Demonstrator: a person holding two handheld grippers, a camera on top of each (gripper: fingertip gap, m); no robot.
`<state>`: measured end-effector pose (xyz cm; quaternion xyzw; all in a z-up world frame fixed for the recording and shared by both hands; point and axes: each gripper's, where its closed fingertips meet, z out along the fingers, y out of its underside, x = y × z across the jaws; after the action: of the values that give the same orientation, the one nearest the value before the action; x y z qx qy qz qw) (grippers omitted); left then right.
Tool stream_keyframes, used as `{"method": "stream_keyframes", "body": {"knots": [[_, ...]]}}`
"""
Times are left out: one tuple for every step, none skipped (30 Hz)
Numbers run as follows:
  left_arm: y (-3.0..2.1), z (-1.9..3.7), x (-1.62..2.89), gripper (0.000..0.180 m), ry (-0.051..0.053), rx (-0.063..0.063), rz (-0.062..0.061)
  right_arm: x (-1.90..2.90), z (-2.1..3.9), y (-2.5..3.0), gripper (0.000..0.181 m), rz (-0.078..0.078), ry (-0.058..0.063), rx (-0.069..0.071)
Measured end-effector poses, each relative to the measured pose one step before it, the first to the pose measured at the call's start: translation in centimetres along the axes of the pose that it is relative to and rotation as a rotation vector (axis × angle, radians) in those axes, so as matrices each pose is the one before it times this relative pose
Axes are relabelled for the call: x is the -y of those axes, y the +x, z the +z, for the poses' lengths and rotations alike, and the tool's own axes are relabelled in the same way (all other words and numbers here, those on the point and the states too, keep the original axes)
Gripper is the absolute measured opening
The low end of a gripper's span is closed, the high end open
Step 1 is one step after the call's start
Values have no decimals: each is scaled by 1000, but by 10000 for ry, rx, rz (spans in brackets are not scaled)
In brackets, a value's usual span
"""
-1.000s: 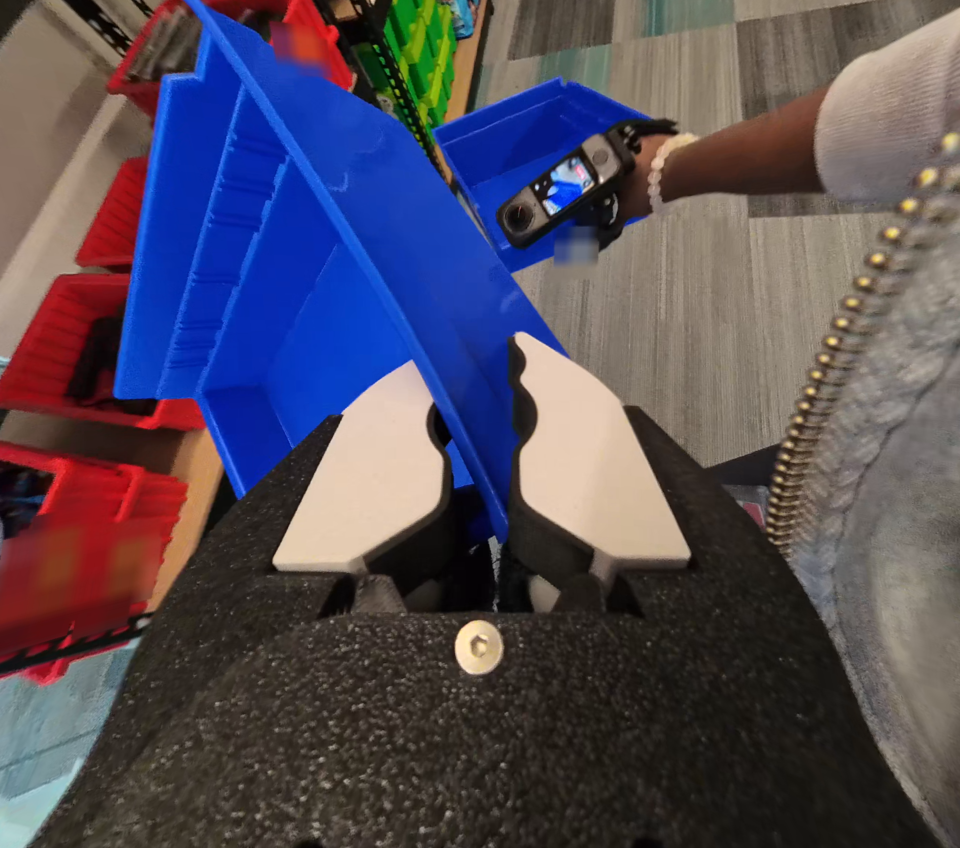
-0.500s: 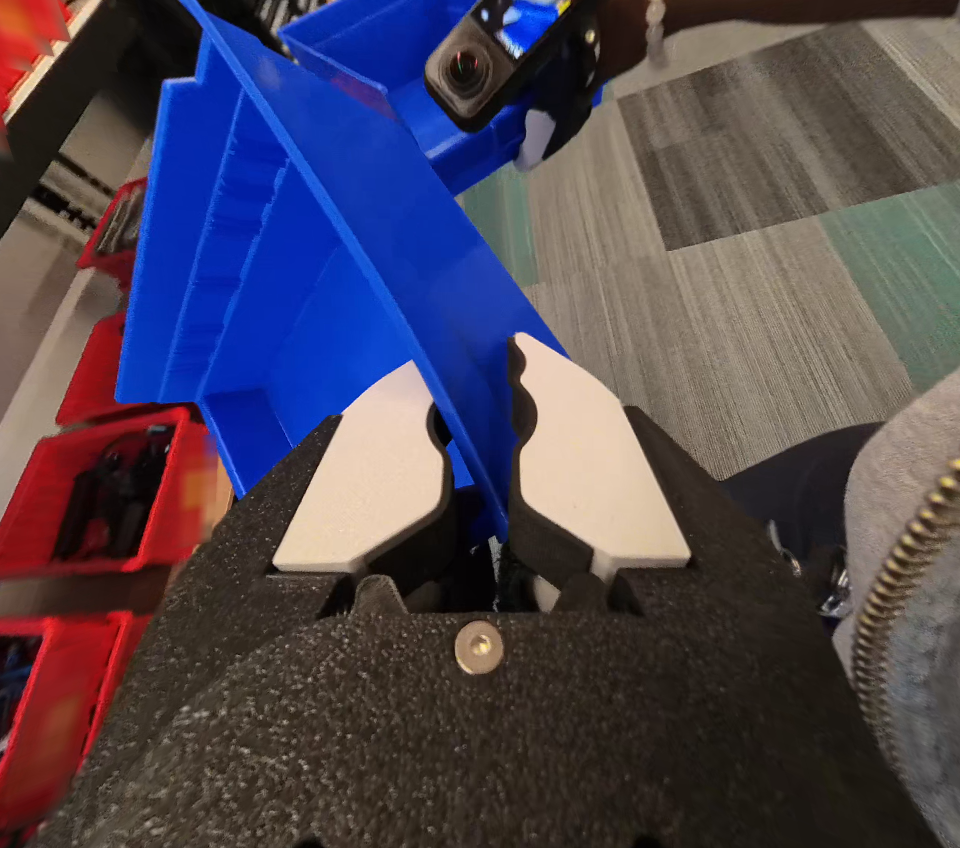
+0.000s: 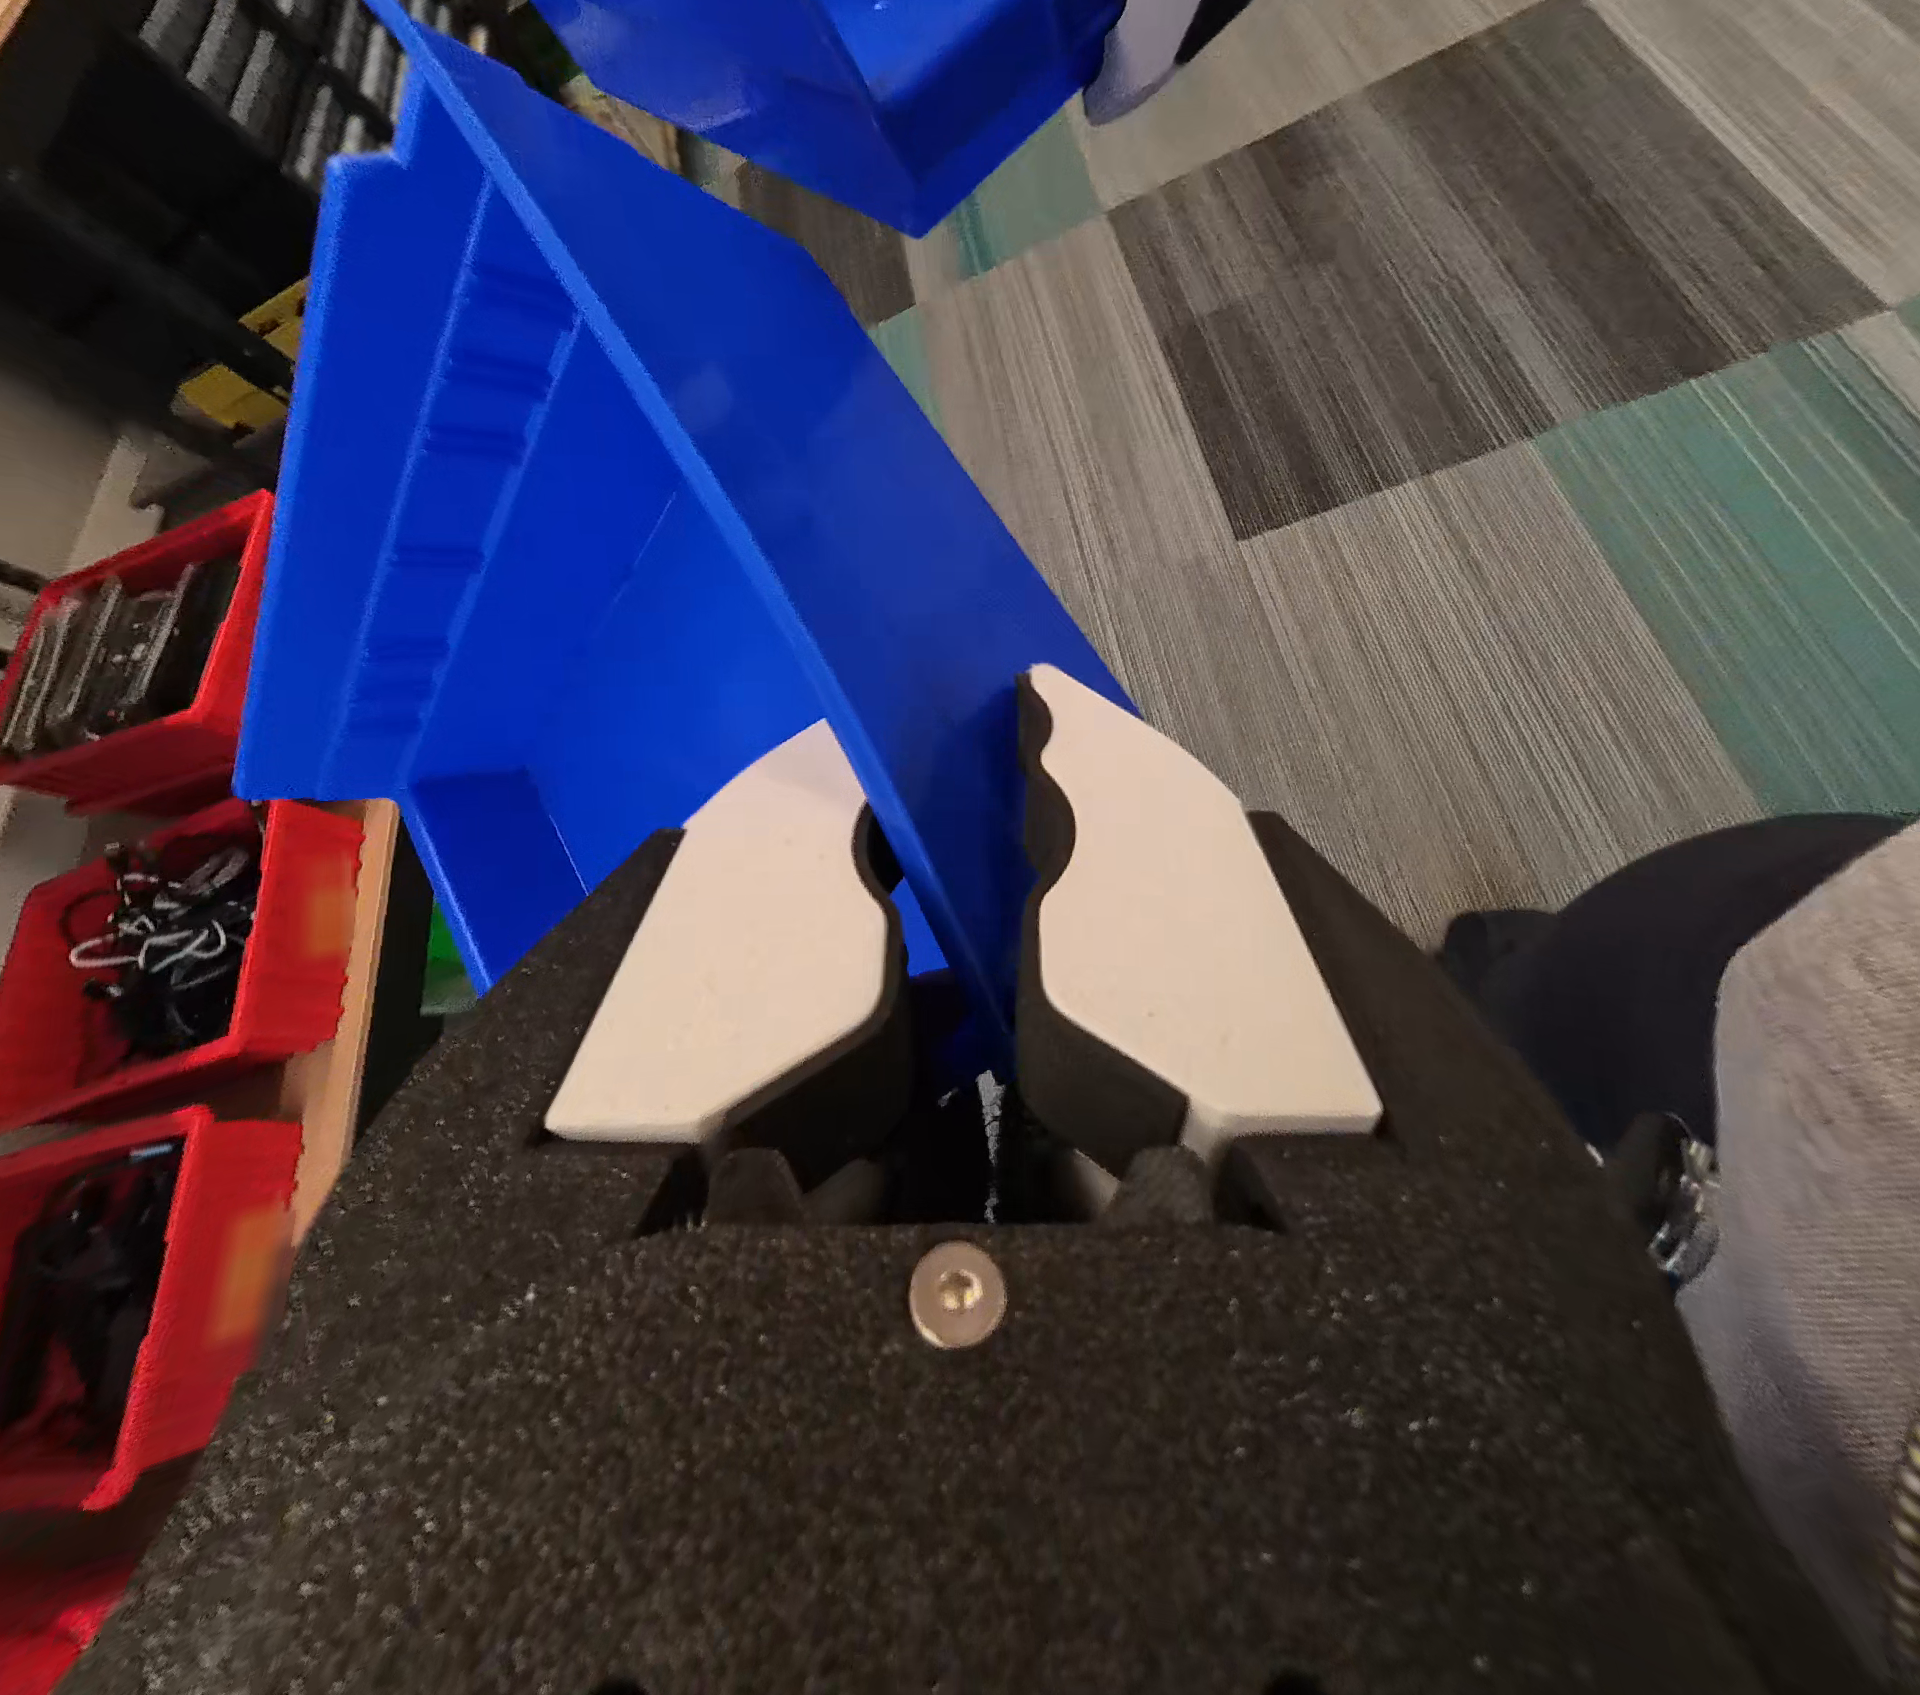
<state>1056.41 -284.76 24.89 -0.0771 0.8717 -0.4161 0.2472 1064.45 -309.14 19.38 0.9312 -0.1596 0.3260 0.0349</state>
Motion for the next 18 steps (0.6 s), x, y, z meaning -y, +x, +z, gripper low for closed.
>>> {"method": "stream_keyframes", "body": {"knots": [[926,1273,1118,13,-118,226,-148,-1323,477,670,30,-288,159,-64],[988,1104,1079,16,-56,244,-189,-1250,411,645,29,-311,177,-64],[966,972,1160,13,-39,234,-207,-1145,426,577,30,-327,191,-64],[1033,700,981,13,-154,151,-144,-1086,316,500,30,-337,161,-51],[1108,363,1089,13,-240,97,-83,-941,237,390,30,-338,112,-14],[1022,120,968,13,-182,143,-98,-836,147,296,30,-329,77,35],[890,-88,860,13,-163,201,-89,-599,131,247,30,-277,130,79],[805,-151,520,13,-172,260,-63,-330,103,196,29,-226,228,82],[771,-208,327,16,-180,332,-82,-223,4,194,29,-181,324,51],[771,-314,182,17,-209,376,-124,41,-4,116,29,-184,363,7],[792,-496,49,16,-228,379,-193,214,-82,11,29,-219,333,-18],[840,-715,-29,16,-203,359,-240,333,-169,-107,29,-280,278,-31],[881,-959,-105,16,-177,352,-266,481,-277,-203,29,-328,235,-35],[935,-1168,-164,16,-165,375,-259,664,-366,-271,29,-355,240,-44],[986,-1357,-264,17,-170,412,-233,891,-462,-331,29,-364,282,-48],[1021,-1519,-396,16,-175,473,-215,1145,-575,-409,29,-366,336,-40],[1062,-1680,-539,16,-185,505,-221,1410,-674,-508,29,-371,393,-29],[1095,-1880,-686,16,-198,527,-249,1648,-755,-613,29,-405,420,-5]]}}
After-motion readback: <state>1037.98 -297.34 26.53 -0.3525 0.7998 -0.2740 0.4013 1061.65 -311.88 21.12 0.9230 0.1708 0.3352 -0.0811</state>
